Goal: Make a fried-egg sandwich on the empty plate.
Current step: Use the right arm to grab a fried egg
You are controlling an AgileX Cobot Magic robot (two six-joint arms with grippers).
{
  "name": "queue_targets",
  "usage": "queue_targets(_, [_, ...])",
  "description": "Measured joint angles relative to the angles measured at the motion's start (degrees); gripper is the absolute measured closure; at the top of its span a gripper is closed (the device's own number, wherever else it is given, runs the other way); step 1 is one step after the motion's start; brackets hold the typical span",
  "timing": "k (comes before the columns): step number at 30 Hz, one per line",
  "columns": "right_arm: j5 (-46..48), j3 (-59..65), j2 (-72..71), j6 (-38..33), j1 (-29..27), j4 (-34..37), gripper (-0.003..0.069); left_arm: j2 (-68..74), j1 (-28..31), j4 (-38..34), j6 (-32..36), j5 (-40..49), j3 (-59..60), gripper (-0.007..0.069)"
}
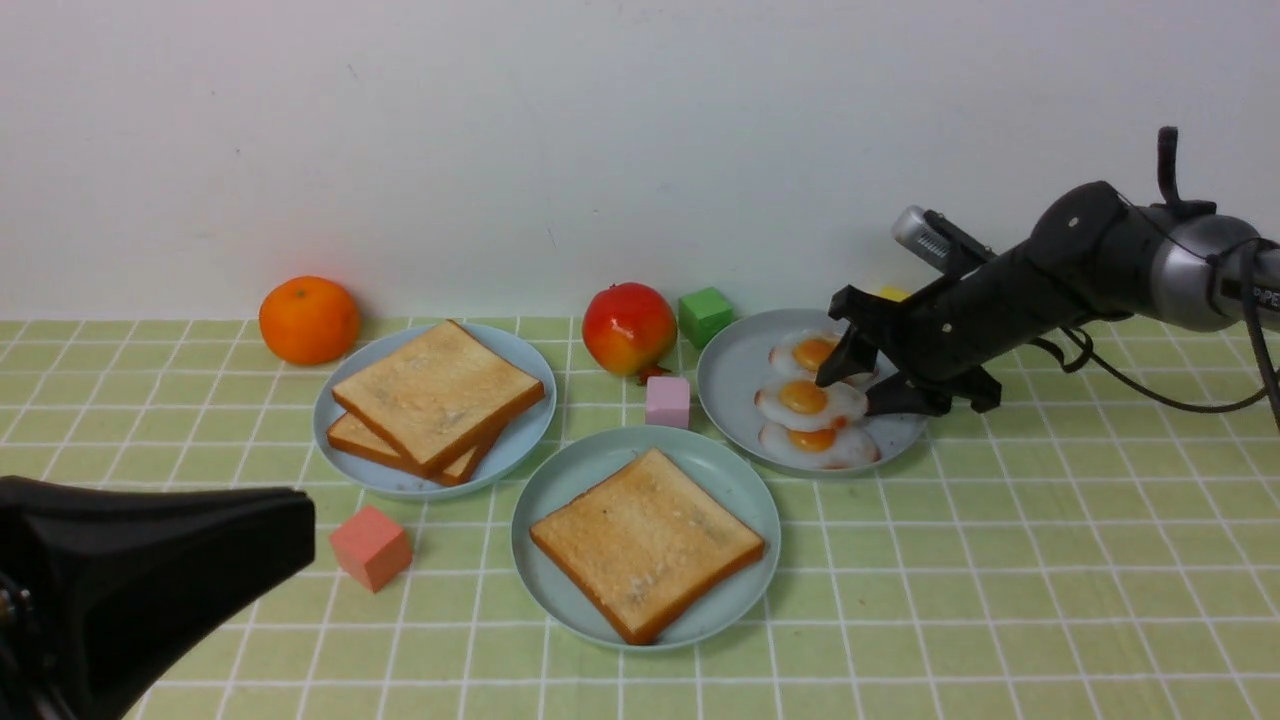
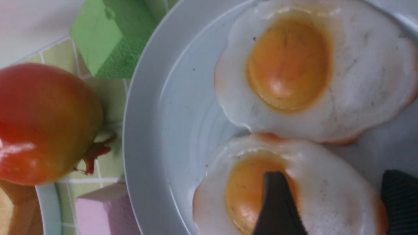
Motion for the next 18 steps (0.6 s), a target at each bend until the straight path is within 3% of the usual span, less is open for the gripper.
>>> queue_targets(7, [0.0, 0.0, 0.1, 0.0, -0.1, 0.3, 0.0277, 0.0, 0.0, -0.5, 0.0, 0.0, 0.0, 0.0638])
queue_targets(15, [0.7, 0.0, -0.7, 0.0, -0.3, -0.4, 0.0526, 0.0, 0.0, -0.6, 0.0, 0.0, 0.0, 0.0638])
queue_targets(16, [1.2, 0.0, -1.4, 0.1, -0.5, 0.2, 0.0593, 0.0, 0.0, -0.6, 0.0, 0.0, 0.0, 0.0637])
queue_targets(18, [1.8, 0.0, -2.1, 0.1, -0.6, 0.3, 0.0598, 0.0, 0.0, -0.5, 0.0, 0.0, 0.0, 0.0637])
